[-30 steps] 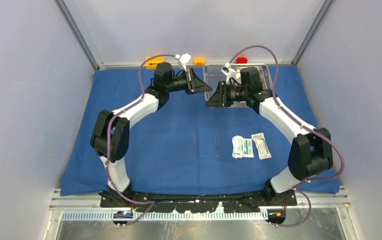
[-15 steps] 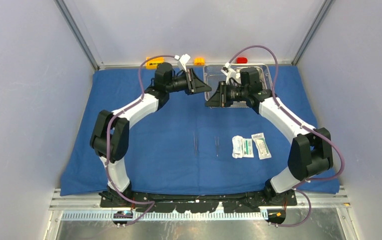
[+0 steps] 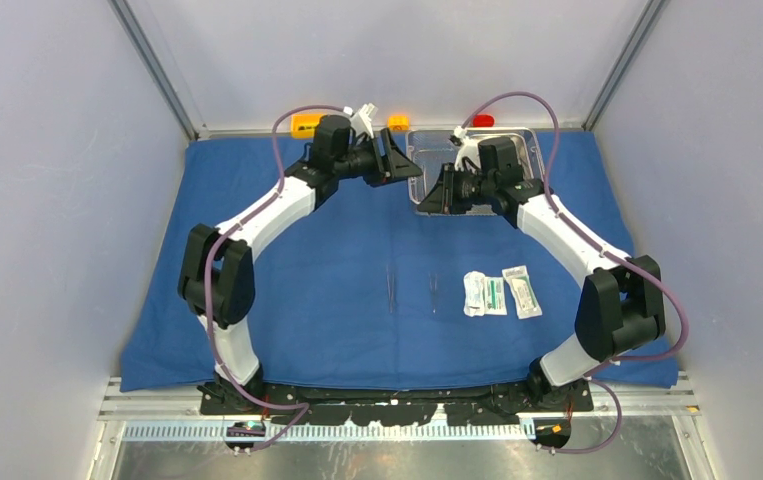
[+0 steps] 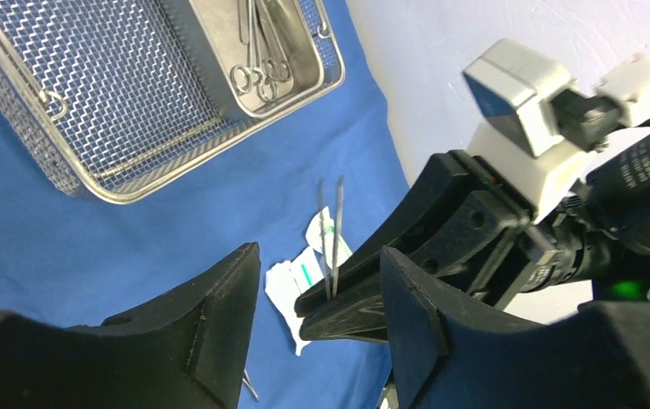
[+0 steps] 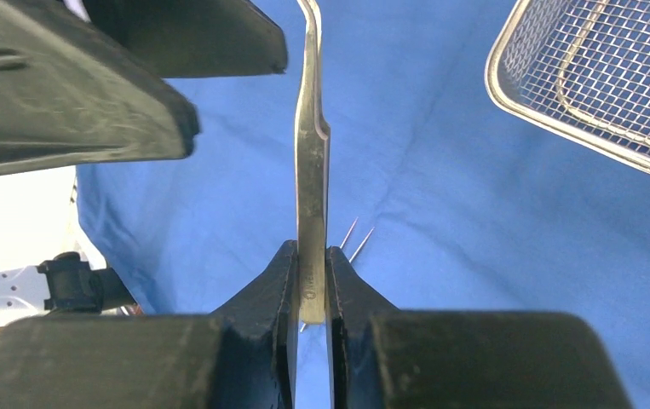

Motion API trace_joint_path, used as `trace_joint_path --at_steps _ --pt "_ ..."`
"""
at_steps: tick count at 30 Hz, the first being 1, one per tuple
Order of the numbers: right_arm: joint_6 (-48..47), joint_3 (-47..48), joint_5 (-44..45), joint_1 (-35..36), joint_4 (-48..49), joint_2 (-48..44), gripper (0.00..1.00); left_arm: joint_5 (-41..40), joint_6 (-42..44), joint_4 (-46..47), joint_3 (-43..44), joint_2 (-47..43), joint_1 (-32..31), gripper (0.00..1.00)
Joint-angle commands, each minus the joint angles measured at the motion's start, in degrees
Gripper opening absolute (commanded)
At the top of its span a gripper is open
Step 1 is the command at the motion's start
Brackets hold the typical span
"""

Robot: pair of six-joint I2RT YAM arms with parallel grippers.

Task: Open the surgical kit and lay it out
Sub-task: Place the medical item in the surgical kit.

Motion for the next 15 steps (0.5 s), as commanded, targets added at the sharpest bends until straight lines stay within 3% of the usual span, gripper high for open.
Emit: trace_joint_path --at_steps 1,15 --pt "-0.95 1.76 3.28 0.87 0.23 -0.82 0.01 -3.3 1.69 -5.88 5.64 -1.12 -1.54 0.56" --pt "-0.61 1.58 2.45 1.04 0.37 -1.01 0.0 -5.11 1.96 -10.01 10.8 3.8 -2.82 0.5"
